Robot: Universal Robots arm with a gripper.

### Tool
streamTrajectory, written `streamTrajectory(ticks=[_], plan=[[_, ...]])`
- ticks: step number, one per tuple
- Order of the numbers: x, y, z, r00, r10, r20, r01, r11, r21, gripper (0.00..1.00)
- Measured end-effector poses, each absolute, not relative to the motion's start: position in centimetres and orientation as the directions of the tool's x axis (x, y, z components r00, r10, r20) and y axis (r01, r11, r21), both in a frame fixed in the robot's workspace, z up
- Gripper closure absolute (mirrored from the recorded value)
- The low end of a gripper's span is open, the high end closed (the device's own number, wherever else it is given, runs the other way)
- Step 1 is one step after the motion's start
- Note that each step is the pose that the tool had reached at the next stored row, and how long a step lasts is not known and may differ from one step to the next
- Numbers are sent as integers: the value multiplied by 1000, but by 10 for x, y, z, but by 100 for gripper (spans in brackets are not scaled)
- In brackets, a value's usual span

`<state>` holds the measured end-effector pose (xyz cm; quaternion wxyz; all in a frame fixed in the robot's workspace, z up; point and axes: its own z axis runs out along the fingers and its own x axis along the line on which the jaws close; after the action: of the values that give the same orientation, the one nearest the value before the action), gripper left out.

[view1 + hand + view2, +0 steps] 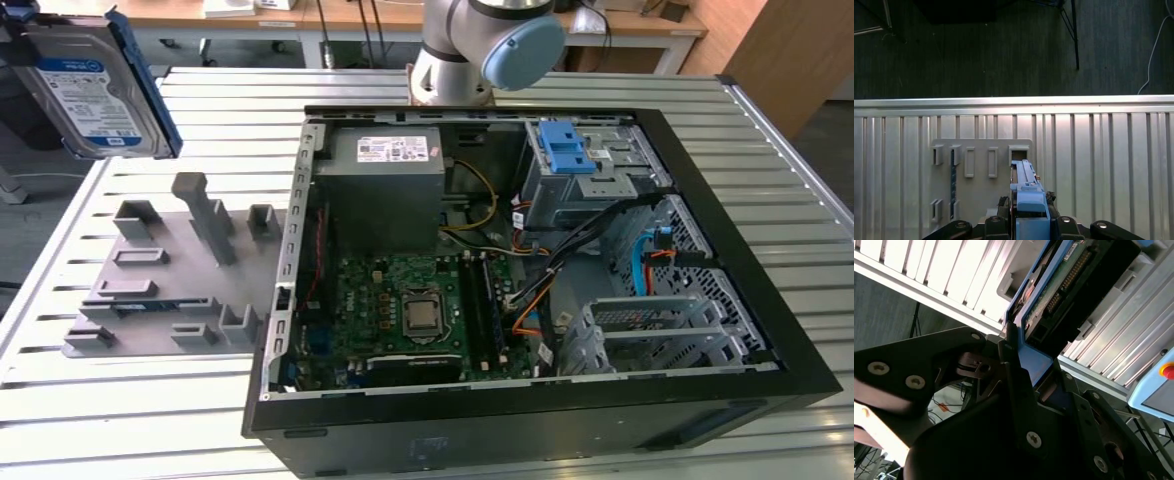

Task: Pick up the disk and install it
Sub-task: 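Pick up the disk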

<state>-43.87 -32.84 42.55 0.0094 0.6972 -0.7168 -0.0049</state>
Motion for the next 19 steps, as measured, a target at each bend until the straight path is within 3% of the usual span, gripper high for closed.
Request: streamTrajectory(ticks=[19], plan=[[-439,-328,430,-28,-1000,7,-999,28,20,64]])
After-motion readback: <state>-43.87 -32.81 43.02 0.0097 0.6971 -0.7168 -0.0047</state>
